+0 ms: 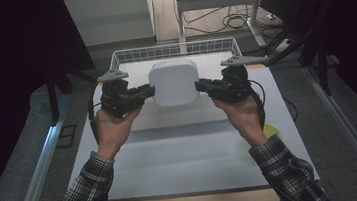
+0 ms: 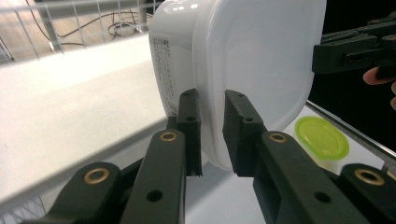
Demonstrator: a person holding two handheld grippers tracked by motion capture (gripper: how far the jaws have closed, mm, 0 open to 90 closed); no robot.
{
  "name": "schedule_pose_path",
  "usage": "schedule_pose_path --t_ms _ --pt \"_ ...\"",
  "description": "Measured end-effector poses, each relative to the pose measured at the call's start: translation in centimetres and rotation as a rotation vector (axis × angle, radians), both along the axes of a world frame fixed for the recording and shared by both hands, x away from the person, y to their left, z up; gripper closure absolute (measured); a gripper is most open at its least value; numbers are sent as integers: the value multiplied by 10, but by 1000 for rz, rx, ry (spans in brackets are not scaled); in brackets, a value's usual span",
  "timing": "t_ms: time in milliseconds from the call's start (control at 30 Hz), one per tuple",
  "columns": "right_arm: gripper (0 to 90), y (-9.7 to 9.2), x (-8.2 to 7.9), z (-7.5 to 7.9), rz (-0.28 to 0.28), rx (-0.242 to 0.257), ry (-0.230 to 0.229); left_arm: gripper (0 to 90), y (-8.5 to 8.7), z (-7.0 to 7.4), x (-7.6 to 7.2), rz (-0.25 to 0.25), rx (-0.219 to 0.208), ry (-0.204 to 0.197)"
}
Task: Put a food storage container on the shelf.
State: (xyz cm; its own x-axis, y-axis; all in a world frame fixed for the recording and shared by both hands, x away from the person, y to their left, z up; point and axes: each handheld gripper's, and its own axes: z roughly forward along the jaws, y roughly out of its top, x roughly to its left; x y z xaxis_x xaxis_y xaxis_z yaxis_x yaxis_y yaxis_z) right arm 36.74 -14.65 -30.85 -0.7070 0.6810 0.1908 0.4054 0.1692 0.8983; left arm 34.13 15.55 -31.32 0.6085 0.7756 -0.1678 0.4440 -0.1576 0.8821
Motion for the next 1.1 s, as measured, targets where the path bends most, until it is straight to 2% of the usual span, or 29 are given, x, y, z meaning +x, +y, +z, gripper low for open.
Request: schedule_pose_path --t_ms 133,200,400,500,667,867,1100 --pt "788 1 7 8 -7 -4 -4 775 -1 8 10 9 -6 -3" --pt "786 2 16 12 -16 -5 -2 775 -2 12 19 10 -5 0" --pt "782 0 32 12 -39 -4 15 775 -5 11 36 15 -14 18" --pt "778 -1 44 9 -52 6 44 776 -6 9 46 15 -28 31" --pt "772 -2 52 5 -60 17 71 775 -7 6 52 15 -41 36" --pt "765 -1 59 1 -69 18 85 762 -9 1 57 24 -28 27" --pt "755 -1 65 2 -59 55 96 711 -8 -3 61 34 -28 -5"
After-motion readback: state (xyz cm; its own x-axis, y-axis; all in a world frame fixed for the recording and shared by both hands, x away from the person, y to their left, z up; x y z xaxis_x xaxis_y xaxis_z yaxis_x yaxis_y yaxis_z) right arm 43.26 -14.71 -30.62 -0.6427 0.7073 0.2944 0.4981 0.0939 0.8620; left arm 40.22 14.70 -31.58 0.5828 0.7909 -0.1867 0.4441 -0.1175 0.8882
